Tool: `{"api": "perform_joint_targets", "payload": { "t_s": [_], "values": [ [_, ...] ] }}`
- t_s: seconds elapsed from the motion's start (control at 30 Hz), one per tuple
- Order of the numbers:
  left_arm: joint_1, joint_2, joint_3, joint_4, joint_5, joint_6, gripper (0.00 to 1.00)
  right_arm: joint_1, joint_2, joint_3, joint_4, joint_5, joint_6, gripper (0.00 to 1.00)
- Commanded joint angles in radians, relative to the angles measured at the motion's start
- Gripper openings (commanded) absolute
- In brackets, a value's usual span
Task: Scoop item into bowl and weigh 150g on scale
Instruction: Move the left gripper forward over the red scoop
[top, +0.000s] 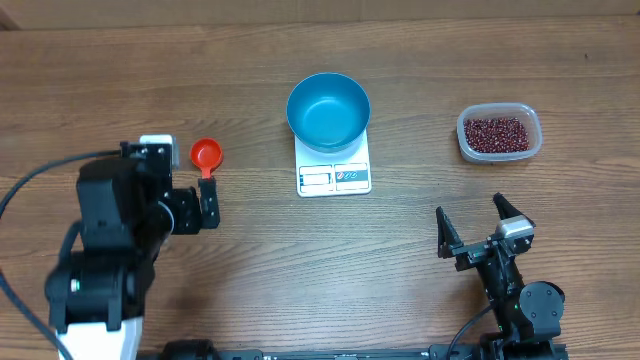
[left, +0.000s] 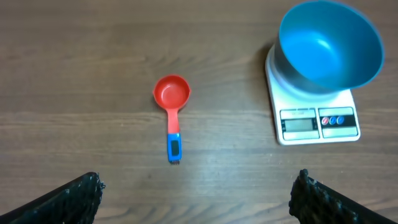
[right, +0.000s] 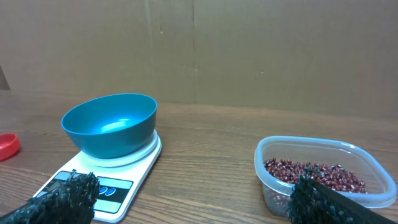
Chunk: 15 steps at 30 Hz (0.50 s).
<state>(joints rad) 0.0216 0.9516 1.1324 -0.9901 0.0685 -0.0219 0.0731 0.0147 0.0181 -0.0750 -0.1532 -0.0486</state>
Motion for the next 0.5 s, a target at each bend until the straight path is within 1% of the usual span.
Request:
{"api": "perform_joint_targets", "payload": {
  "t_s": [0.0,0.27,0.47],
  "values": [
    [0.006,0.062,0.076,-0.032,0.011,0.016,1.0,0.004,-0.013,-0.01,0.005,-0.002,-0.002,1.0],
    [0.006,0.191,0.187,-0.115,0.06,0.023,1.0,0.004,-0.013,-0.01,0.005,-0.002,-0.002,1.0],
    [0.006,0.223,0.204,-0.14,0.071,0.023,1.0,0.004,-0.013,-0.01,0.005,-0.002,-0.002,1.0]
  ]
}}
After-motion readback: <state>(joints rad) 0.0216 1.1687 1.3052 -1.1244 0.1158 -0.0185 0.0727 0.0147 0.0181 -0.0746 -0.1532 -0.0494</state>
